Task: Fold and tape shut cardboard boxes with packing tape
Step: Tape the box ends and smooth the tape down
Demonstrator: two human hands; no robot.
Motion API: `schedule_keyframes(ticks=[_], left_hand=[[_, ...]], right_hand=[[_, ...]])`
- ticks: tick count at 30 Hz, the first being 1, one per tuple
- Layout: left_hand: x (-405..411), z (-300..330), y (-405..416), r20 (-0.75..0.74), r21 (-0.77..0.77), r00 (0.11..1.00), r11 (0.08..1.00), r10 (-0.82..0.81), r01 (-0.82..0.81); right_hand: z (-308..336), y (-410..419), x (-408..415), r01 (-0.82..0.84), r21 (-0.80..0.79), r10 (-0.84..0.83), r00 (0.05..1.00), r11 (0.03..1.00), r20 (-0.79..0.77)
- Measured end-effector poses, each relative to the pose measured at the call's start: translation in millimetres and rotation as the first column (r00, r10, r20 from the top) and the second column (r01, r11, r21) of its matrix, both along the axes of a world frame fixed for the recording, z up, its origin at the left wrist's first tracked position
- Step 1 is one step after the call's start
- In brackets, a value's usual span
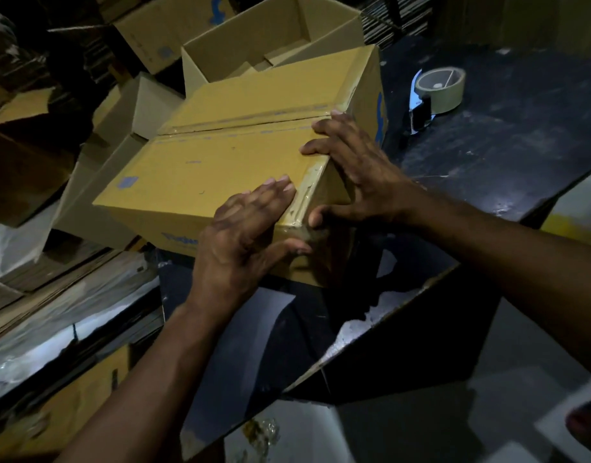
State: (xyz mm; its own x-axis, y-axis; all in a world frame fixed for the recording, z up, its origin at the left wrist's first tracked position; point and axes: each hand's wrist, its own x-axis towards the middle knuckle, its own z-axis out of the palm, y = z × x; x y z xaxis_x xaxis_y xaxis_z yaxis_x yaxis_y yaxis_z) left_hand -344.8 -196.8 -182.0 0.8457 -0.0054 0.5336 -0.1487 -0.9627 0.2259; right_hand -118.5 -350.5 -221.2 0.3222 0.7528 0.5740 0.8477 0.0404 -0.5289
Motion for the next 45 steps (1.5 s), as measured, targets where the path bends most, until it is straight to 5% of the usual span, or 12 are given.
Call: schedule_keyframes(ticks=[6, 10, 14, 18, 22, 28, 31, 35, 40, 43, 45], left_hand=[[-1, 1, -12, 0.024, 0.004, 0.998, 0.998, 0.061, -0.061], [5, -8, -38, 0.169, 0.003, 0.965, 0.979, 0.199, -0.203], [-33, 0, -35, 0.134, 0.067, 0.958, 0.962, 0.254, -0.264], [-113, 9, -28, 0.078, 0.025, 0.915, 0.917, 0.396, -0.399], [-115, 16, -38, 0.060, 0.134, 0.842, 0.832, 0.536, -0.539], [-101, -2, -40, 0.076, 0.195, 0.829, 0.807, 0.554, -0.557], [-103, 0, -36, 0.080, 0.193, 0.851, 0.830, 0.518, -0.523], [-132, 11, -25, 0.007, 0.096, 0.850, 0.845, 0.527, -0.525], [-174, 29, -20, -0.265, 0.104, 0.621, 0.662, 0.738, -0.742], [-180, 34, -34, -0.285, 0.106, 0.480, 0.525, 0.830, -0.845], [-161, 37, -59, -0.310, -0.034, 0.488, 0.503, 0.816, -0.864]], right_hand=[[-3, 2, 3, -0.051, 0.060, 0.054, 0.997, 0.997, -0.048], [-6, 4, -3, 0.024, 0.116, -0.021, 0.999, 0.993, -0.028], [7, 2, -53, 0.132, 0.098, -0.126, 0.990, 0.986, -0.060], [22, -2, -134, 0.165, -0.017, -0.157, 0.962, 0.986, 0.224], [39, -10, -86, -0.084, 0.017, 0.068, 0.895, 0.996, 0.440], [39, -4, -15, -0.116, -0.186, 0.193, 0.861, 0.976, 0.471], [30, -10, -33, -0.082, -0.070, 0.105, 0.893, 0.994, 0.438], [32, -24, -92, 0.096, -0.168, -0.025, 0.925, 0.981, 0.379], [71, -60, -144, -0.085, -0.373, 0.113, 0.992, 0.924, 0.056], [88, -80, -105, 0.119, -0.430, -0.087, 0.992, 0.895, 0.092], [95, -89, -84, 0.200, -0.649, -0.202, 0.977, 0.734, 0.072]])
